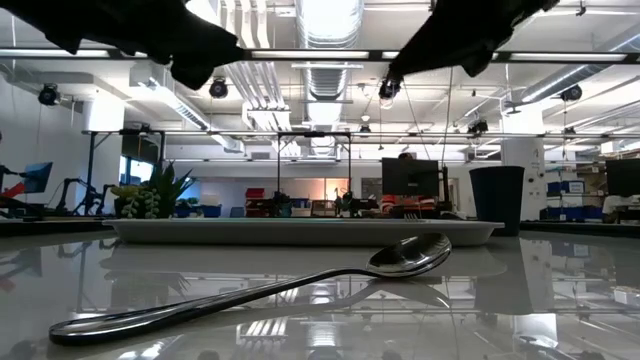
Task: Pick and place plate/cup/fork/spoon on tray
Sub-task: Put the black spoon on the gray tray to the right side of the light green plate
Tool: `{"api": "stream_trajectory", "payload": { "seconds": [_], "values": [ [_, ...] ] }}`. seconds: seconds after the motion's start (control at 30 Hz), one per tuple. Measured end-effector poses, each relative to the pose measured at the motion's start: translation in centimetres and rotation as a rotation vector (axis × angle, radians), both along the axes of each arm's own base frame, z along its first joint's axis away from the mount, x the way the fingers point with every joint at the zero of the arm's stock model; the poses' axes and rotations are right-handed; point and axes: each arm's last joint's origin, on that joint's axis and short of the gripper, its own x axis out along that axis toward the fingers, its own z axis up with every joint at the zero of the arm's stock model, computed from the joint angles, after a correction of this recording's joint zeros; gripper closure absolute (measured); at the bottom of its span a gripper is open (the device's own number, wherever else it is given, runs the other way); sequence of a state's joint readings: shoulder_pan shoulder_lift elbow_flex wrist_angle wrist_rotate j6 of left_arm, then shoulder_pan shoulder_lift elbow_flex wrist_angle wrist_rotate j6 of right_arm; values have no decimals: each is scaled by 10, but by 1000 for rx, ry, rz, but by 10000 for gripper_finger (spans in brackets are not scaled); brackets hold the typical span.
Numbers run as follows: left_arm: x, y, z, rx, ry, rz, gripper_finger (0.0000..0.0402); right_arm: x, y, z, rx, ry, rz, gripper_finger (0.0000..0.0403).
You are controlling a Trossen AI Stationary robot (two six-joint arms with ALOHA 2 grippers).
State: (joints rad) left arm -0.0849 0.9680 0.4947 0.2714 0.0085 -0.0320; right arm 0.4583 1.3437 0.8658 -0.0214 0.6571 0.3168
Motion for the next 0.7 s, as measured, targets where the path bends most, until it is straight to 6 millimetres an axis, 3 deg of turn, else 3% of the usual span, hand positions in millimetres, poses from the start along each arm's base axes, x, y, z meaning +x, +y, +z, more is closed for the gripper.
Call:
{"api": "stream_trajectory", "payload": {
  "seconds": [0.4, 0.7],
  "values": [
    [26, -24, -1, -114, -86, -74, 292, -67, -38, -1, -115, -363, 90, 394],
    [49, -40, -16, -179, -35, -101, 292, -78, -64, -10, -77, -505, 193, 394]
  ]
}}
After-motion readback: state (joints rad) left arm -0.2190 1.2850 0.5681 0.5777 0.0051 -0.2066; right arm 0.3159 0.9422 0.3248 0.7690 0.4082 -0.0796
